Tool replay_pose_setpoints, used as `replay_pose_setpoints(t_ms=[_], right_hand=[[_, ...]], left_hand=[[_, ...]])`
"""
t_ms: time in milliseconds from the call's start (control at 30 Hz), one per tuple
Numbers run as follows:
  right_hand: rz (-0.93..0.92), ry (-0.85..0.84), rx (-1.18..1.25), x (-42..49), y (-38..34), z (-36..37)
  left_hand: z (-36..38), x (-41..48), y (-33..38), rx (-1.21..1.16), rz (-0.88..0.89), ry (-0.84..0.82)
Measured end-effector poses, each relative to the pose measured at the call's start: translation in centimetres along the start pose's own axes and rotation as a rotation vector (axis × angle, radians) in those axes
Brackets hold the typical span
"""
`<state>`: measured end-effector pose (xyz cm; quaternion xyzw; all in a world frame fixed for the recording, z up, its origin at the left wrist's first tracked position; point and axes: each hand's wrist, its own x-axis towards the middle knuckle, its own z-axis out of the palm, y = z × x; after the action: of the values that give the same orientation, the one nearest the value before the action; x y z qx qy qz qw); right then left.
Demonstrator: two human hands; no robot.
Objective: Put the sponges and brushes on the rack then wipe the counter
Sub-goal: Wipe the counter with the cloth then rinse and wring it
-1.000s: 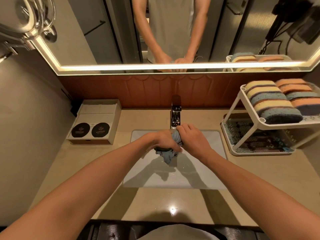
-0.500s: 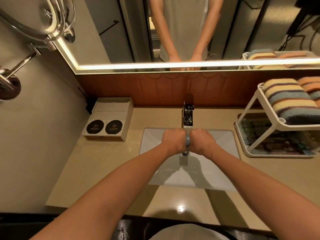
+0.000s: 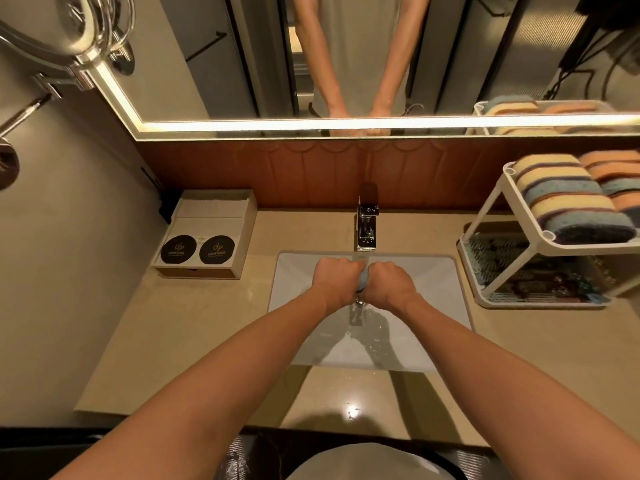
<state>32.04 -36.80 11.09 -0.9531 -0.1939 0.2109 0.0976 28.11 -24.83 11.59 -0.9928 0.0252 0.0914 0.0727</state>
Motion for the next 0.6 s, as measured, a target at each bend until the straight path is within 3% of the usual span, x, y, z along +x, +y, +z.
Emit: replay_pose_setpoints(t_ms=[167, 333, 433, 600], right_hand=[[-0.014, 0.117, -0.066, -0.3, -0.4, 1.2], [-0.225, 0.494, -0.237, -1.0, 1.5, 2.2], [-0.37, 0.667, -0.28, -1.6, 2.3, 2.7], [-0.409, 0.738, -0.256, -1.8, 2.8, 2.5]], left_hand=[[-0.6, 0.2, -0.6, -0.049, -0.036, -0.128], [-2.0, 1.0, -1.2, -0.411, -0.119, -0.336], [-3.5, 1.3, -1.8, -0.547, -0.077, -0.41], [-4.9, 1.0, -1.9, -0.784, 0.078, -0.599]])
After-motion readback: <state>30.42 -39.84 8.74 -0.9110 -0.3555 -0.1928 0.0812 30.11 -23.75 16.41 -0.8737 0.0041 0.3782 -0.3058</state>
